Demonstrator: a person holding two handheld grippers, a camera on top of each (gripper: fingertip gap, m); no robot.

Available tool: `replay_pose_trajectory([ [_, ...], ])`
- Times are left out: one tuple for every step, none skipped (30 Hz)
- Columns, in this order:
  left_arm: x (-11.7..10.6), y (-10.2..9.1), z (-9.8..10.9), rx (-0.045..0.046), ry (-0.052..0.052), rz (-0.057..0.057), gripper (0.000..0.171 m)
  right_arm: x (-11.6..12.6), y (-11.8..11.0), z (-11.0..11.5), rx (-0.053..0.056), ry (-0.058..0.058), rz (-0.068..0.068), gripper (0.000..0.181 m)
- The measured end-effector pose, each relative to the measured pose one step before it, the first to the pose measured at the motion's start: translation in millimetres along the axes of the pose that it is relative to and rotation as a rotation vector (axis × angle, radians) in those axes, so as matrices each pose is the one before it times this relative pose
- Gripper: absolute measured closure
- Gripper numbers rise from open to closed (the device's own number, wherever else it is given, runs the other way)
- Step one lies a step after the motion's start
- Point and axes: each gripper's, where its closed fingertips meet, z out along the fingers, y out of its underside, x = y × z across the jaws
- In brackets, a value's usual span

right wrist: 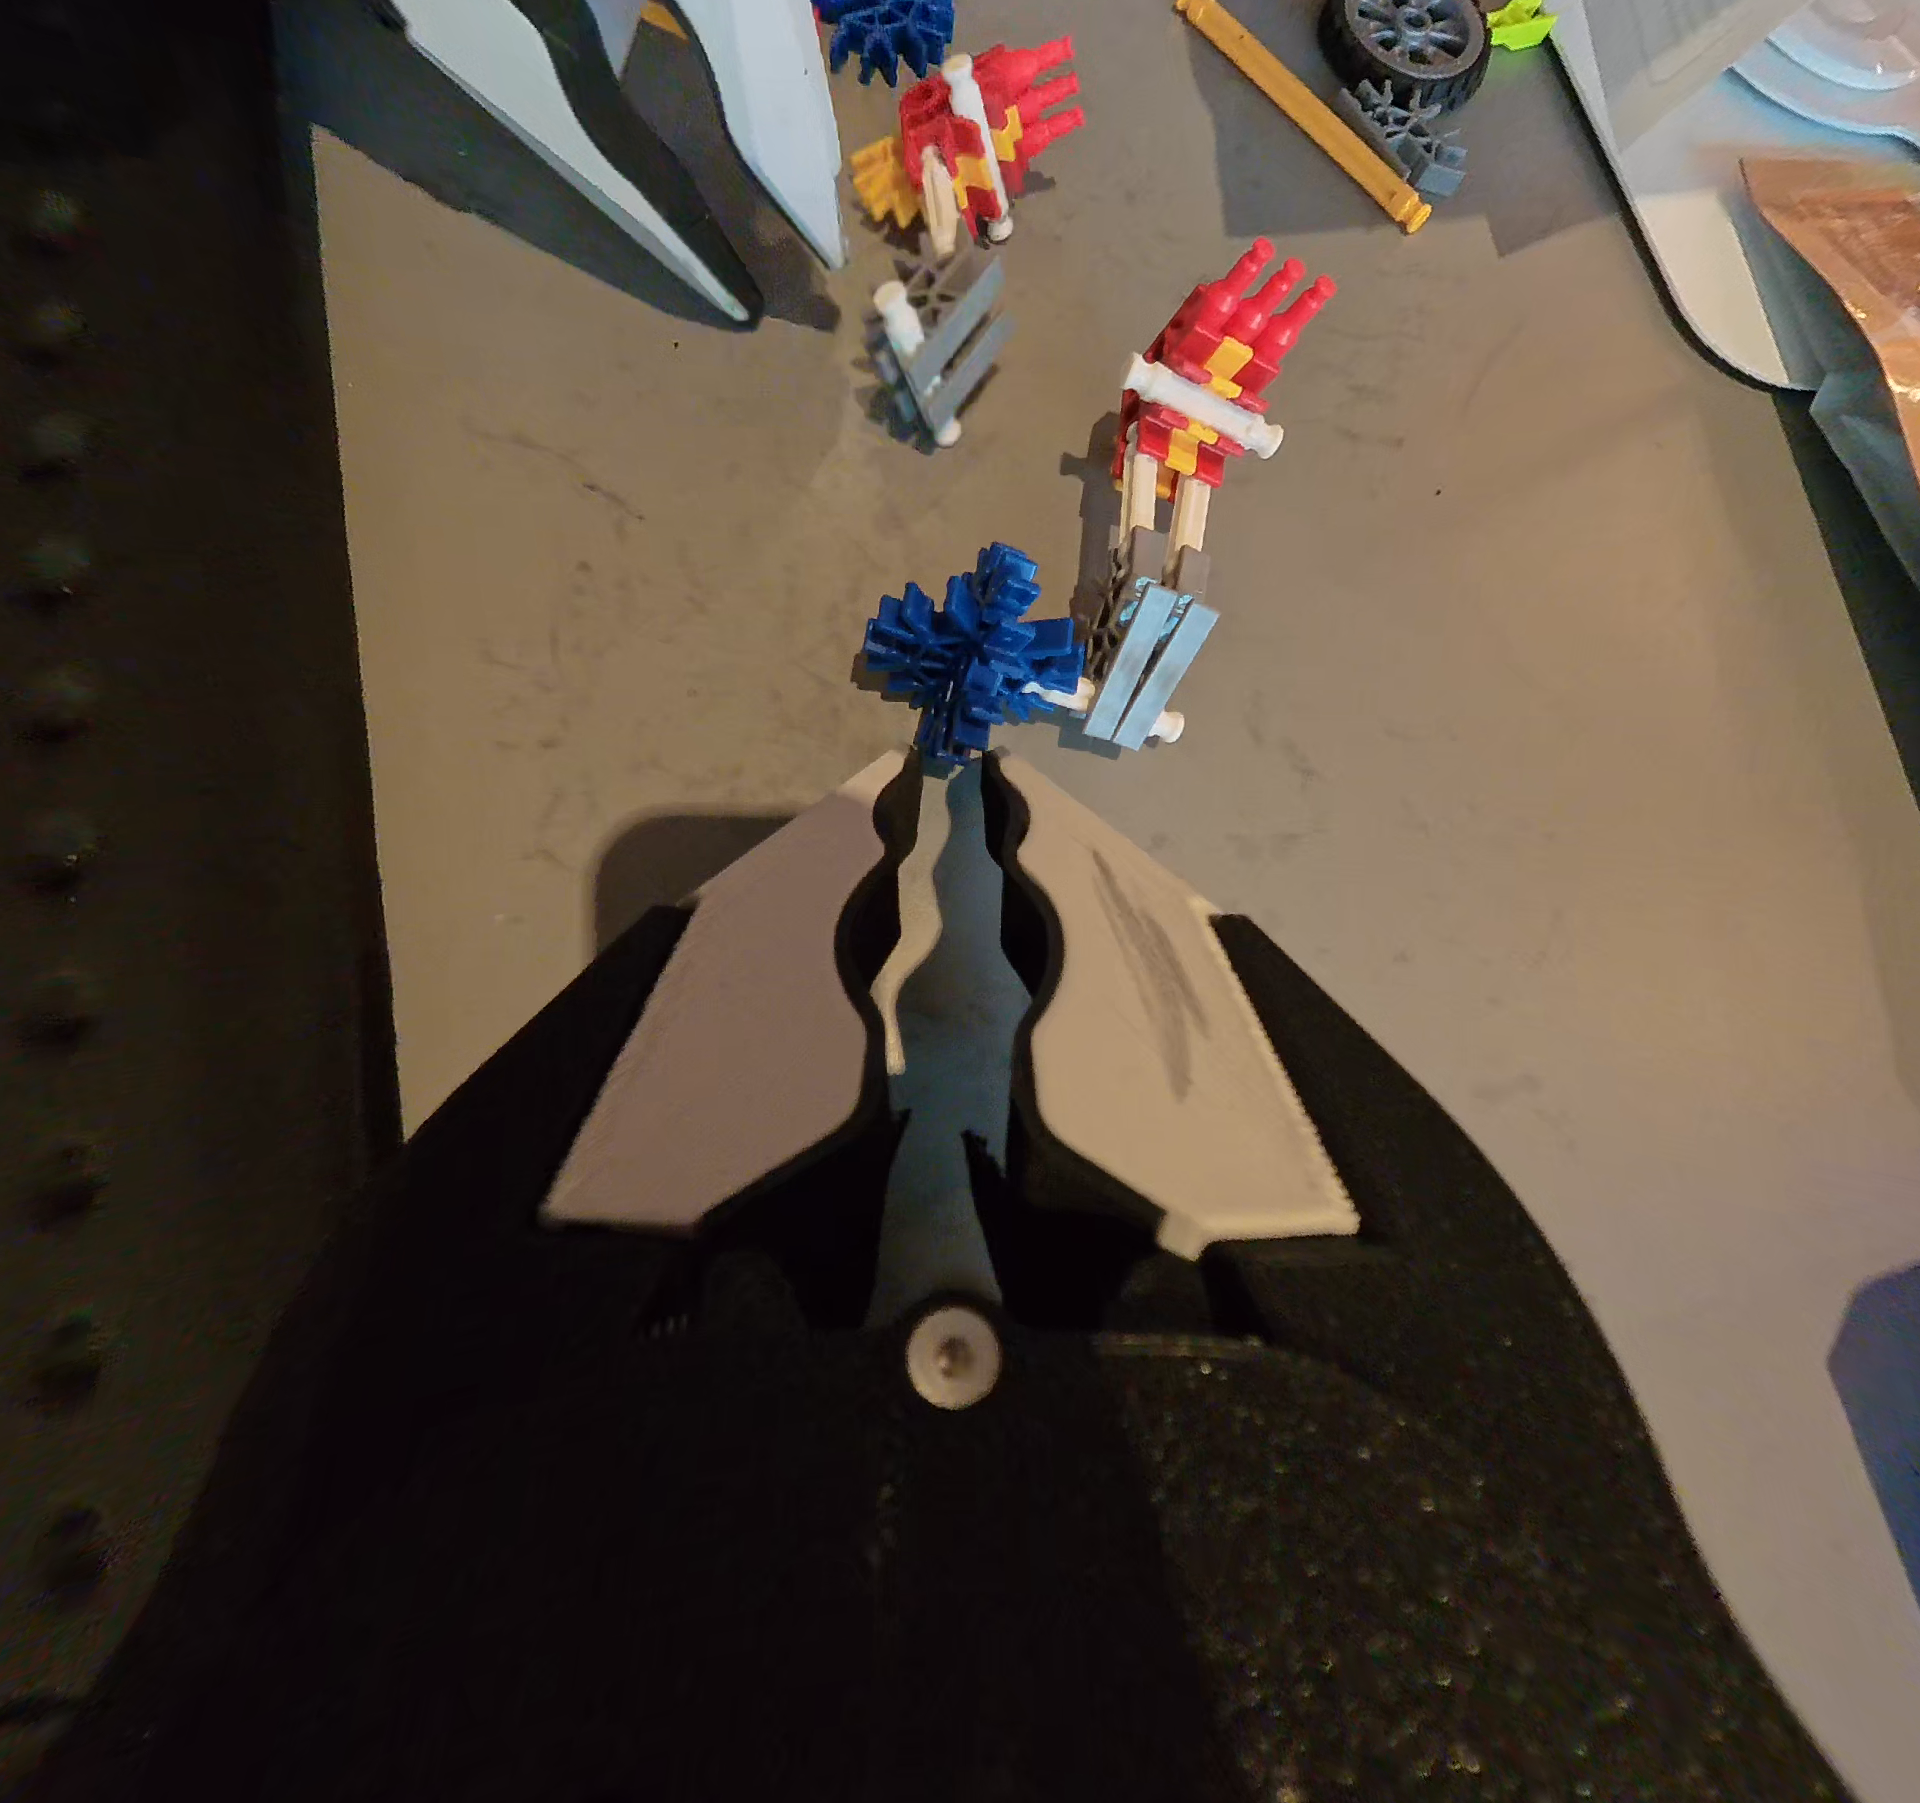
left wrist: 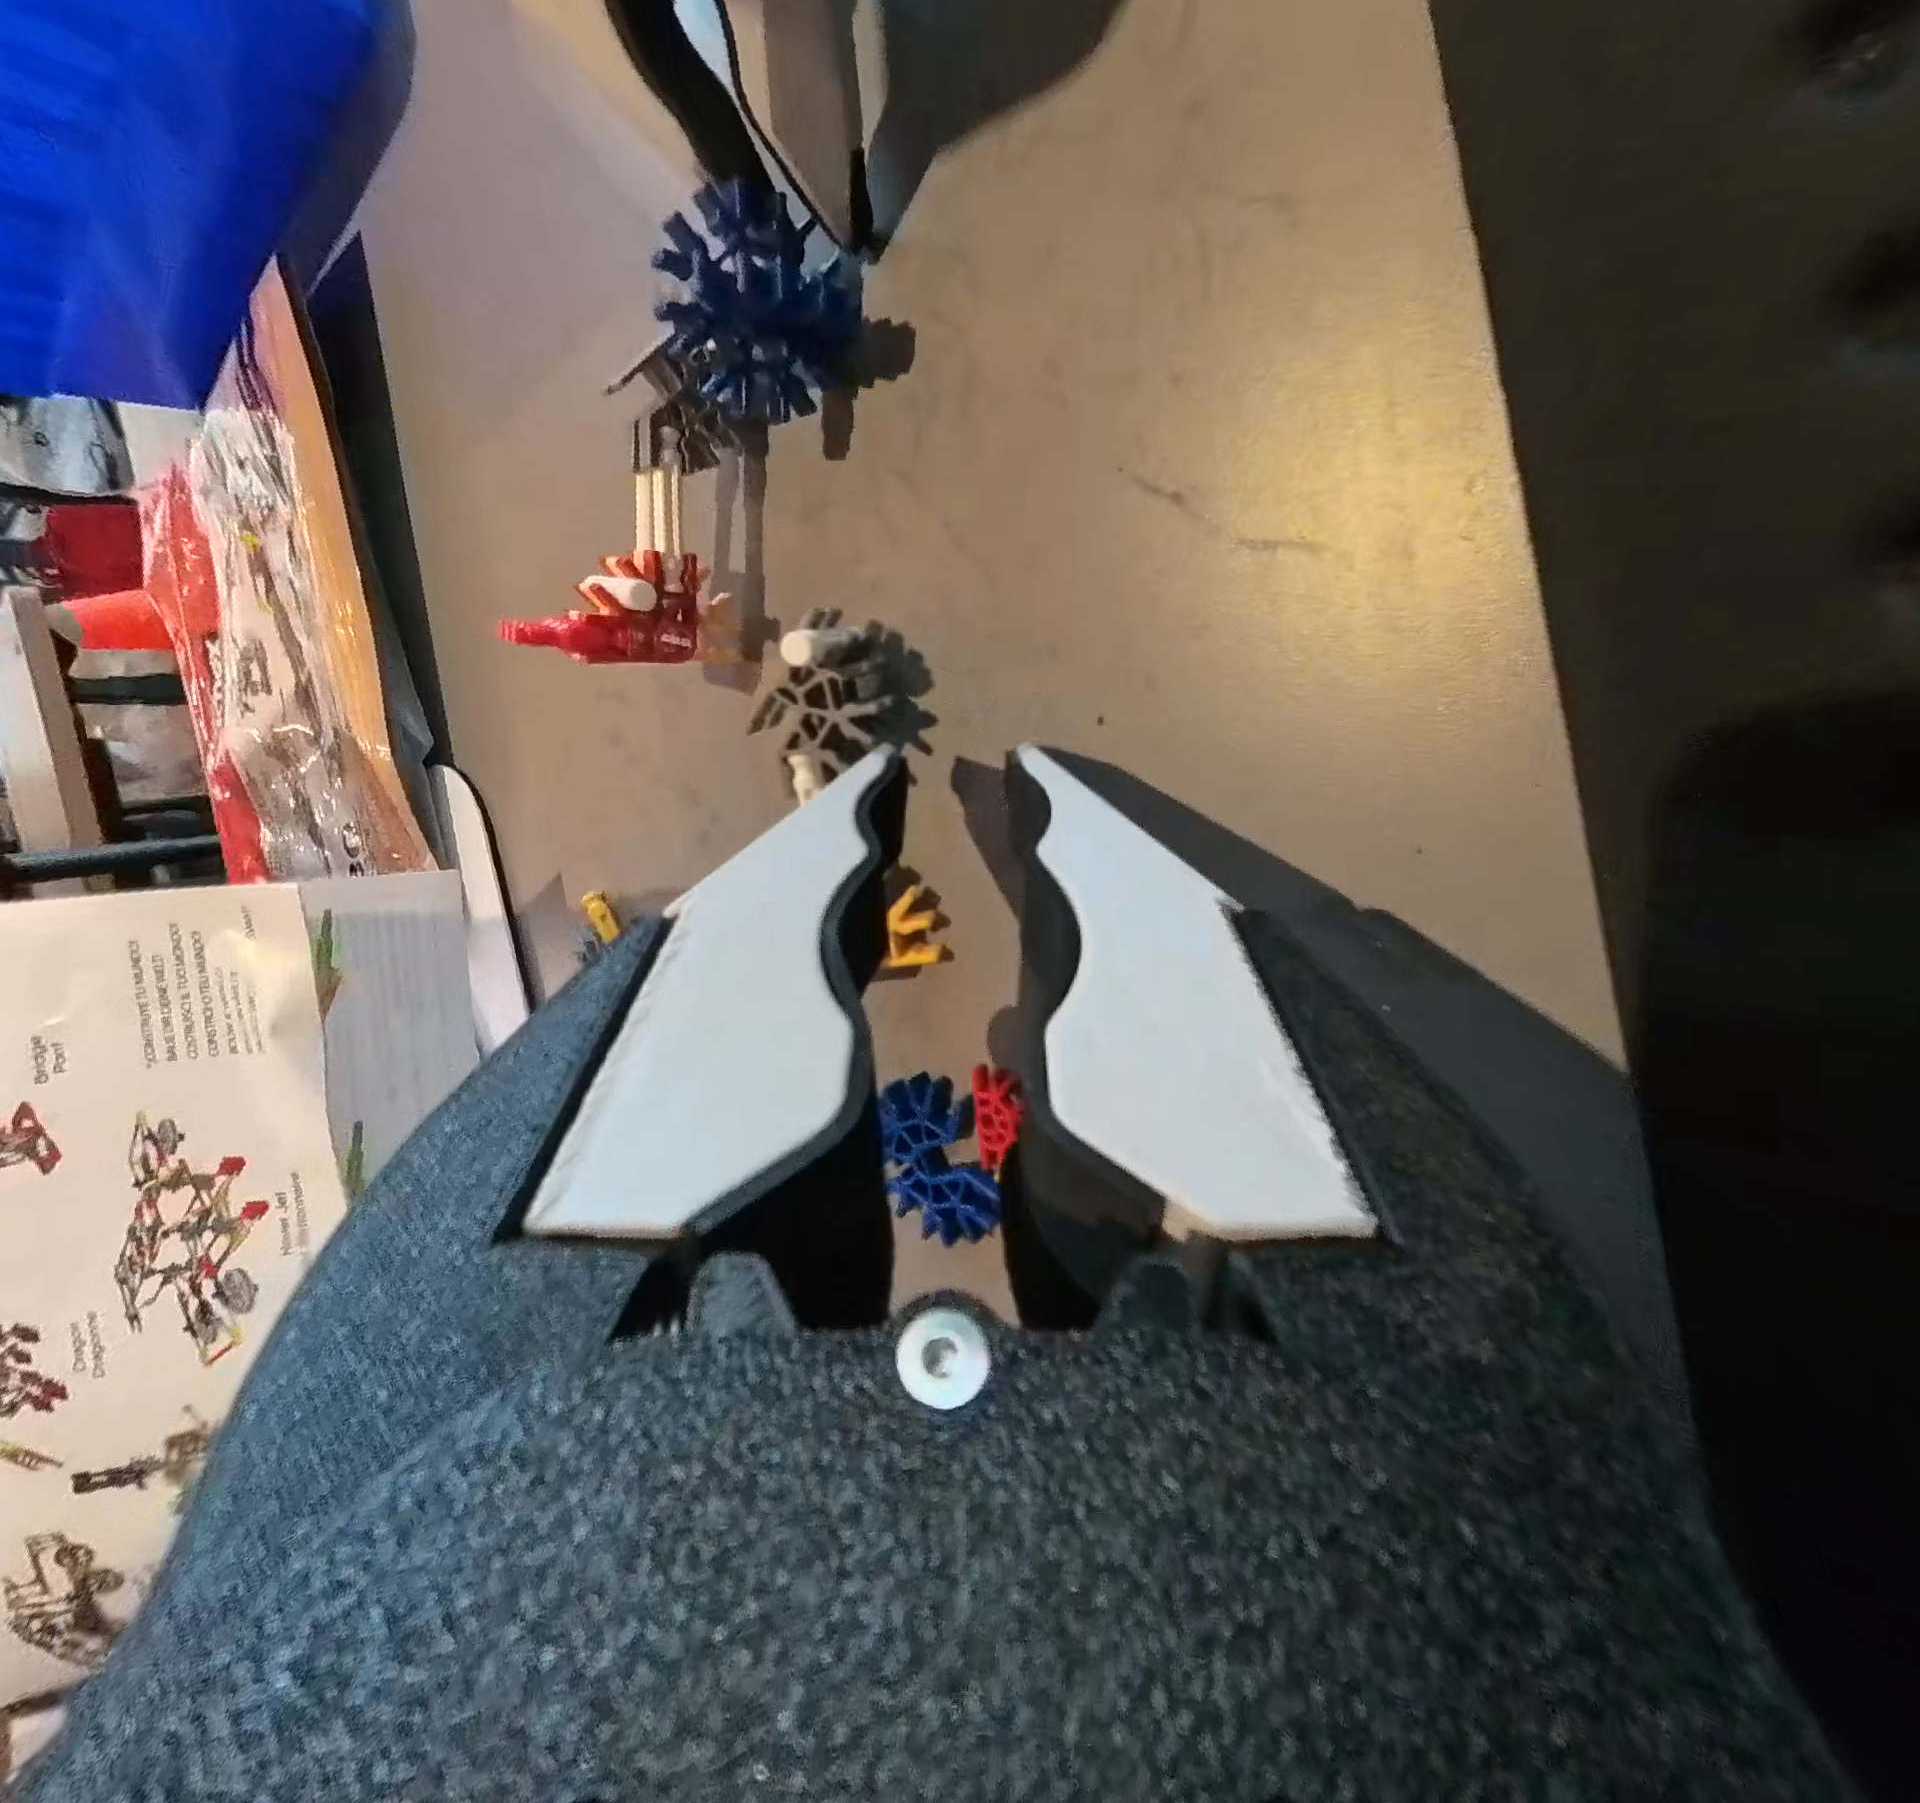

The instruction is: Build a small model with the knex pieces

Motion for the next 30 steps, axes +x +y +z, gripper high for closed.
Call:
replay_pose_trajectory([
  [-1.52, -1.25, 0.24, 0.00853, -0.0071, -0.0051, 0.153, 0.06, 0.04, 0.01, -0.0009, 0.0006, -0.0010, 0.170],
  [-3.77, -1.66, -0.85, 0.00940, -0.0157, -0.0132, 0.149, -0.06, 0.04, -0.03, -0.0004, 0.0003, 0.0000, 0.170],
  [-5.41, -0.88, -1.10, 0.00511, -0.0184, -0.0162, 0.147, 0.04, 0.03, -0.01, -0.0001, -0.0001, 0.0008, 0.170],
  [-6.54, -0.07, -0.96, 0.00205, -0.0196, -0.0182, 0.143, 0.06, 0.02, 0.00, -0.0001, 0.0001, 0.0007, 0.170],
  [-6.06, 1.39, -0.02, -0.00565, -0.0125, -0.0166, 0.141, 0.01, 0.01, -0.14, 0.0000, 0.0000, 0.0013, 0.170],
  [-4.74, 2.91, 0.81, -0.01362, -0.0014, -0.0135, 0.140, 0.05, 0.13, -0.08, -0.0002, -0.0005, 0.0025, 0.170],
  [-3.88, 3.42, 1.87, -0.01608, 0.0027, -0.0143, 0.138, -0.09, 0.11, -0.26, 0.0003, -0.0010, 0.0020, 0.170],
  [-1.75, 2.51, 2.78, -0.01181, 0.0123, -0.0137, 0.137, -0.05, -0.16, -0.24, 0.0017, -0.0006, 0.0009, 0.170],
  [1.41, 2.49, 3.62, -0.01198, 0.0281, -0.0141, 0.140, 0.09, -0.40, -0.36, 0.0029, -0.0003, 0.0011, 0.170],
  [2.40, 5.20, 4.98, -0.03163, 0.0313, -0.0163, 0.143, -0.14, -0.48, -0.41, 0.0043, -0.0008, 0.0017, 0.170],
  [0.60, 4.02, 4.65, -0.02359, 0.0090, -0.0025, 0.145, 0.11, -0.56, -0.64, 0.0051, -0.0006, 0.0028, 0.170],
  [0.83, -4.03, 0.77, 0.02582, 0.0006, 0.0057, 0.155, 0.19, -0.41, -0.61, 0.0045, 0.0004, 0.0036, 0.170],
  [-1.75, 1.68, 2.07, -0.01492, -0.0179, 0.0073, 0.162, 0.29, -0.26, -0.36, 0.0030, 0.0010, 0.0036, 0.170],
  [-1.24, 1.65, 1.68, -0.01342, -0.0189, 0.0238, 0.163, 0.49, -0.24, -0.27, 0.0021, 0.0010, 0.0037, 0.170],
  [-1.13, -1.69, -0.08, 0.00683, -0.0192, 0.0251, 0.164, 0.51, -0.01, -0.13, 0.0011, 0.0004, 0.0049, 0.169],
  [-1.29, -2.67, -0.46, 0.01115, -0.0156, 0.0070, 0.166, 0.59, -0.29, -0.15, 0.0016, 0.0003, 0.0053, 0.169],
  [-0.23, -2.05, 0.52, 0.00479, -0.0062, -0.0053, 0.166, 0.20, -0.72, -0.20, 0.0039, -0.0010, 0.0041, 0.169],
  [-2.01, -3.62, 0.18, 0.01440, -0.0227, 0.0053, 0.166, -0.16, -1.69, -0.09, 0.0082, -0.0027, 0.0064, 0.169],
  [-3.48, -3.47, 0.10, 0.00951, -0.0360, 0.0155, 0.167, -0.80, -1.76, -0.08, 0.0084, -0.0057, 0.0052, 0.169],
  [-1.32, -2.41, 0.83, -0.00150, -0.0250, 0.0228, 0.167, -0.71, -1.10, 0.02, 0.0050, -0.0035, 0.0007, 0.169],
  [-0.37, -4.01, 0.47, 0.00855, -0.0222, 0.0247, 0.166, -0.51, -0.05, 0.40, -0.0005, -0.0021, 0.0003, 0.168],
  [-0.49, -4.84, 0.06, 0.01292, -0.0222, 0.0223, 0.166, 0.08, 0.25, 0.50, -0.0033, 0.0004, 0.0014, 0.168],
  [1.69, -3.88, 0.33, 0.00697, -0.0048, 0.0208, 0.166, 0.54, 0.23, 0.66, -0.0030, 0.0026, 0.0021, 0.168],
  [0.43, -4.43, -0.23, 0.01365, -0.0109, 0.0146, 0.166, 1.00, -0.13, 0.49, -0.0015, 0.0057, 0.0032, 0.168],
  [-2.03, -5.72, -1.25, 0.02648, -0.0249, 0.0055, 0.167, 1.13, -0.03, 0.64, -0.0025, 0.0059, 0.0046, 0.168],
  [-0.87, -3.57, -0.86, 0.01621, -0.0133, 0.0030, 0.166, 0.95, -0.03, 0.82, -0.0031, 0.0054, 0.0033, 0.169],
  [-0.99, -2.56, -0.40, 0.01180, -0.0156, 0.0078, 0.166, 0.40, -0.20, 0.96, -0.0031, 0.0037, 0.0006, 0.169],
  [-2.95, -4.06, -1.18, 0.02409, -0.0308, 0.0102, 0.166, 0.23, -0.66, 0.89, 0.0000, 0.0031, 0.0006, 0.169],
  [0.64, -2.65, -0.22, 0.01469, -0.0073, 0.0126, 0.166, -0.02, -0.76, 0.88, -0.0003, 0.0019, 0.0018, 0.169],
  [2.03, -0.87, 0.67, 0.00187, 0.0018, 0.0114, 0.166, 0.28, -0.67, 0.80, -0.0004, 0.0031, 0.0026, 0.169],
])
